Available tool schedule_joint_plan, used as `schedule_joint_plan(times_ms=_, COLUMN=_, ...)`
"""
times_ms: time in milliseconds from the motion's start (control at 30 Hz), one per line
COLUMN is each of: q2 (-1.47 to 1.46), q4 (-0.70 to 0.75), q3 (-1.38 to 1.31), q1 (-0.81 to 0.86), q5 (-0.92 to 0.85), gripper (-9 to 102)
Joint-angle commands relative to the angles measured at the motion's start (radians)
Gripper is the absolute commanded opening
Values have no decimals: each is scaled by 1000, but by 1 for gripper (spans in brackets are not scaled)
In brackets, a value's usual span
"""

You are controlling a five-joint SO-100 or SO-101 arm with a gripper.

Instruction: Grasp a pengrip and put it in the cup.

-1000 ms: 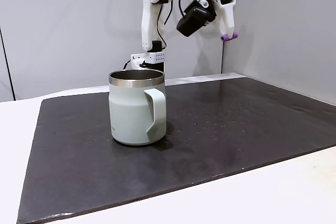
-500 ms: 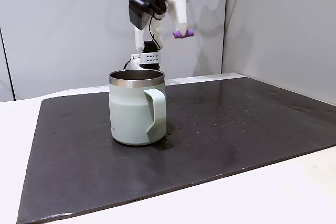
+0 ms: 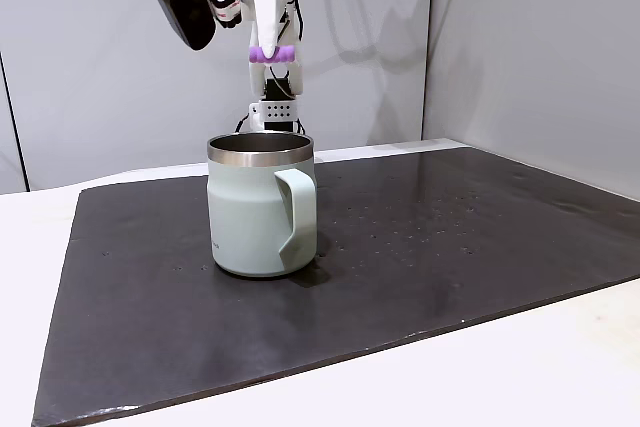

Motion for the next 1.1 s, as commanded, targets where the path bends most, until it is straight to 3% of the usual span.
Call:
schedule_joint_plan(times_ms=0, q2=-49, q4=8, q3=-118, q1=29, q5=-18, gripper=0)
schedule_joint_plan(times_ms=433, q2=-164, q4=9, q3=-229, q1=35, q5=-18, gripper=0)
schedule_joint_plan(times_ms=467, q2=-164, q4=9, q3=-229, q1=37, q5=-18, gripper=4)
schedule_joint_plan(times_ms=533, q2=-164, q4=12, q3=-230, q1=40, q5=0, gripper=26)
schedule_joint_plan(times_ms=600, q2=-163, q4=14, q3=-235, q1=43, q5=9, gripper=36)
schedule_joint_plan(times_ms=1067, q2=-143, q4=20, q3=-230, q1=48, q5=0, gripper=33)
